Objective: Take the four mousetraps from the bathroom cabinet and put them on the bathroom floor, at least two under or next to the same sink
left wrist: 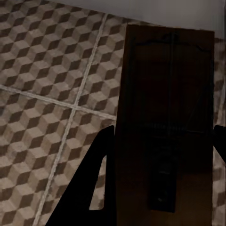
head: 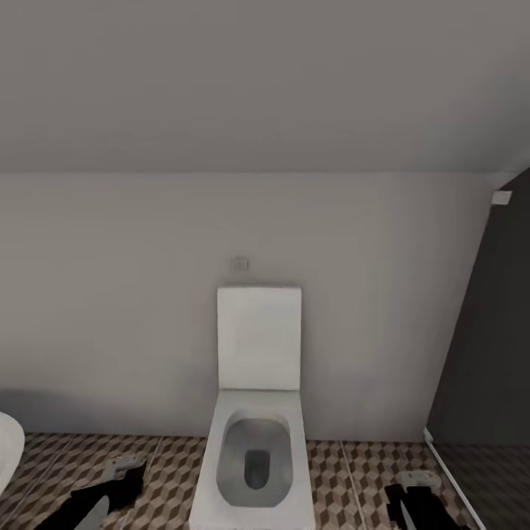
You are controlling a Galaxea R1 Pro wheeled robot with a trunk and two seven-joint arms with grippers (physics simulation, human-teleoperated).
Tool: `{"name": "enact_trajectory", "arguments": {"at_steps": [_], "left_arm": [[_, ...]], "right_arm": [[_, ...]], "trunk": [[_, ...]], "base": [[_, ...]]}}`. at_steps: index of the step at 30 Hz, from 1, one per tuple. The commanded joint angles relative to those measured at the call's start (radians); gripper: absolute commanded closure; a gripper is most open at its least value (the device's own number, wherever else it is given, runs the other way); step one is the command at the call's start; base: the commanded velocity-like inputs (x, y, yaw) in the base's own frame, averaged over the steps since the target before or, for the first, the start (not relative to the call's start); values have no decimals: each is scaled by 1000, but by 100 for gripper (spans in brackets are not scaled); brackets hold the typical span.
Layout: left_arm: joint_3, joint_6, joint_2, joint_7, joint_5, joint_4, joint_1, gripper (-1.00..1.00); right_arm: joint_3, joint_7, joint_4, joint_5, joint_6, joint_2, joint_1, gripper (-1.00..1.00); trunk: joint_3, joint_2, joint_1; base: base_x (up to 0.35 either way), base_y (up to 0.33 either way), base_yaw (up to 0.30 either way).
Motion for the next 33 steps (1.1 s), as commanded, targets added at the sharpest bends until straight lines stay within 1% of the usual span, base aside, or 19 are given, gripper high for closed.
{"name": "enact_trajectory", "arguments": {"at_steps": [1,2,3,4,5,6,7,8,9,10,11,14,33], "left_arm": [[-7,2,7,12,9,-16,-8,100],[-7,3,10,12,9,-25,-12,100],[-7,4,14,12,8,-58,-20,100],[-7,5,16,13,8,-71,-22,100],[-7,14,19,14,7,-110,-25,100],[-7,19,19,15,7,-122,-26,100],[-7,45,21,19,7,-156,-27,100],[-7,73,22,21,7,-185,-28,100],[-6,87,22,22,7,-201,-28,100],[-6,92,23,23,7,-208,-28,100],[-6,106,23,24,7,-227,-28,100],[-6,114,21,25,7,-236,-28,100],[-3,118,17,25,12,-228,-28,100]], "right_arm": [[-2,-2,-4,-2,4,1,-10,100],[-2,-2,-5,-2,3,1,-17,100],[-2,-3,-6,-4,-6,4,-45,100],[-2,-3,-6,-4,-12,5,-56,100],[-2,-4,-3,-5,-37,8,-90,100],[-2,-5,-1,-5,-47,9,-101,100],[-2,-13,7,-6,-75,12,-129,100],[-2,-30,12,-6,-94,14,-146,100],[-2,-41,16,-6,-104,15,-152,100],[-2,-47,20,-6,-110,16,-154,100],[-1,-64,39,-4,-136,20,-160,100],[-2,-75,52,-3,-153,24,-162,100],[4,-72,60,-2,-162,26,-163,100]], "trunk": [[-4,-8,4],[-8,-15,8],[-11,-22,12],[-14,-29,15],[-17,-36,19],[-20,-43,23],[-23,-50,27],[-26,-57,31],[-30,-64,35],[-33,-71,38],[-36,-78,42],[-45,-99,54],[-105,-232,127]], "base": [[0,0,0],[0,0,0],[0,0,0],[0,0,0],[0,0,0],[0,0,0],[0,0,0],[0,0,0],[0,0,0],[0,0,0],[0,0,0],[0,0,0],[0,0,0]]}}
